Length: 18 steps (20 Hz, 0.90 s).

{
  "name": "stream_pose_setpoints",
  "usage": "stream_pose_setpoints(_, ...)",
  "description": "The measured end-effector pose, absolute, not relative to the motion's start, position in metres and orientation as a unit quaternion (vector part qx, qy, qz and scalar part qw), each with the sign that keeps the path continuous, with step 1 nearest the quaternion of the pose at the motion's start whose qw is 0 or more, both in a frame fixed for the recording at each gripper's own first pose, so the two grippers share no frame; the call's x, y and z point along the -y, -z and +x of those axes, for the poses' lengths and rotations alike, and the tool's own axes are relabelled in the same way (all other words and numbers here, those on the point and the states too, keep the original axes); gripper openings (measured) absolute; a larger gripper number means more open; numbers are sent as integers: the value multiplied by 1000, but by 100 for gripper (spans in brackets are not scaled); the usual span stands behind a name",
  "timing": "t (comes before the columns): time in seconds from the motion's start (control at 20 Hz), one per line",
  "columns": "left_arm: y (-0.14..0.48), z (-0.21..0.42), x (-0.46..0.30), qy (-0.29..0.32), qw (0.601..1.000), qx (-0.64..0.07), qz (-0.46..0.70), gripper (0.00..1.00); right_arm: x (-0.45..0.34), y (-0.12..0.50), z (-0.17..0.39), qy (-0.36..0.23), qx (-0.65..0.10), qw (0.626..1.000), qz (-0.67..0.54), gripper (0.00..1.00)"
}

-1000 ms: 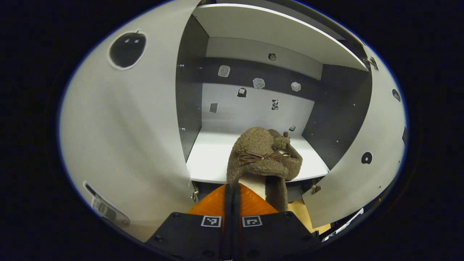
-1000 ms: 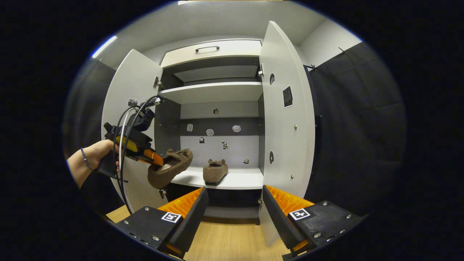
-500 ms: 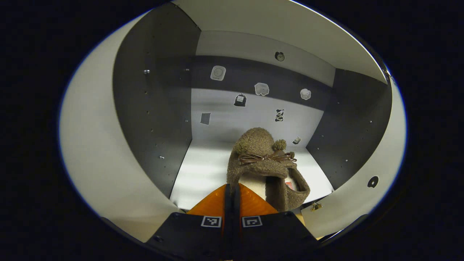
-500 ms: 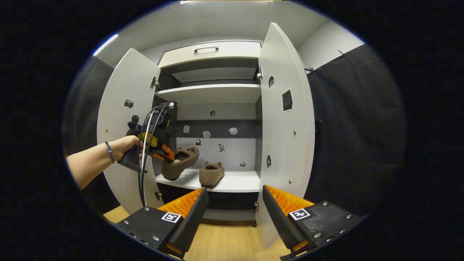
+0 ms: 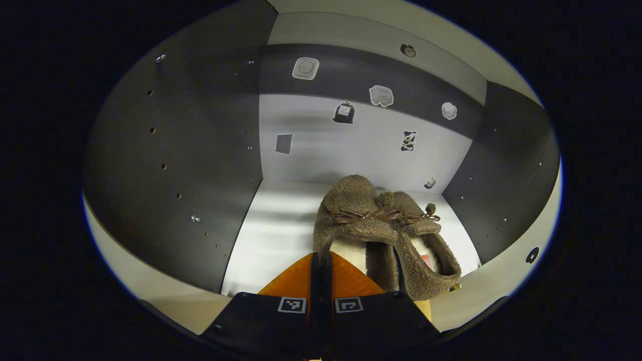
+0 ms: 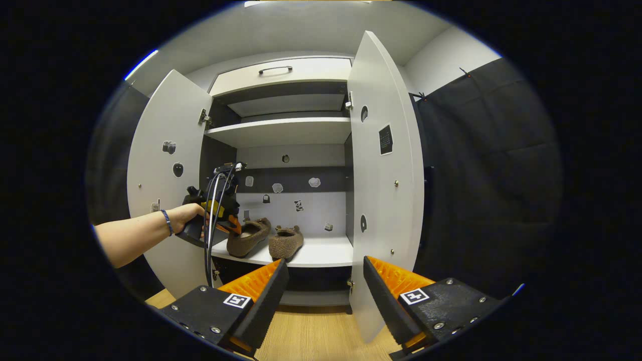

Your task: Grab one shoe with the right hand and put it into the shoe cabinet, grab the other shoe with the left hand and put it into the shoe cabinet; then close the right door with the right hand and the left door with the left hand.

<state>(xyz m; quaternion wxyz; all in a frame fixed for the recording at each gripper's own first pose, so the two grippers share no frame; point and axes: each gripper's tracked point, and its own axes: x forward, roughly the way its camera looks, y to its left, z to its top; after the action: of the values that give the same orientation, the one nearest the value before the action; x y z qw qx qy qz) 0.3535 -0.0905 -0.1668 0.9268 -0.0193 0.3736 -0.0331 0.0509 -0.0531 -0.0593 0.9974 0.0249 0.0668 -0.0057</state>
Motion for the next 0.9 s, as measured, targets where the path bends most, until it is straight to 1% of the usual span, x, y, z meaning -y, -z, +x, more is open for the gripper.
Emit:
stream_pose_setpoints(0.1, 170, 354, 91, 30, 928, -371, -3, 7, 54, 59, 50, 8, -66, 997, 27, 92)
stream_pose_setpoints(0.15, 170, 354, 90, 30, 929, -368, 4, 11, 55, 60, 50, 10, -67, 997, 28, 92)
stream_pose_setpoints(0.25, 161, 356, 91, 30, 936, -351, 13, 17, 55, 60, 49, 12, -67, 997, 35, 92)
stream_pose_setpoints(0.3, 155, 357, 93, 35, 939, -342, 18, 16, 56, 61, 47, 13, -69, 997, 39, 92)
stream_pose_setpoints(0.35, 149, 356, 92, 31, 941, -336, 29, 28, 58, 61, 46, 14, -70, 997, 43, 92)
stream_pose_setpoints(0.4, 143, 354, 89, 28, 944, -328, 40, 34, 59, 60, 44, 16, -69, 996, 45, 92)
stream_pose_setpoints(0.45, 135, 353, 91, 29, 947, -317, 43, 46, 61, 58, 43, 18, -67, 997, 47, 92)
stream_pose_setpoints(0.5, 127, 350, 94, 31, 951, -306, 43, 54, 63, 57, 40, 20, -65, 997, 47, 92)
stream_pose_setpoints(0.55, 118, 346, 94, 33, 954, -295, 45, 69, 66, 56, 37, 21, -65, 997, 45, 92)
stream_pose_setpoints(0.6, 110, 341, 92, 32, 957, -284, 51, 72, 68, 55, 34, 23, -64, 997, 43, 92)
stream_pose_setpoints(0.7, 96, 329, 90, 29, 962, -266, 62, 84, 75, 53, 27, 26, -62, 997, 38, 92)
stream_pose_setpoints(0.9, 58, 298, 88, 17, 976, -204, 68, 96, 92, 49, 11, 34, -62, 997, 36, 92)
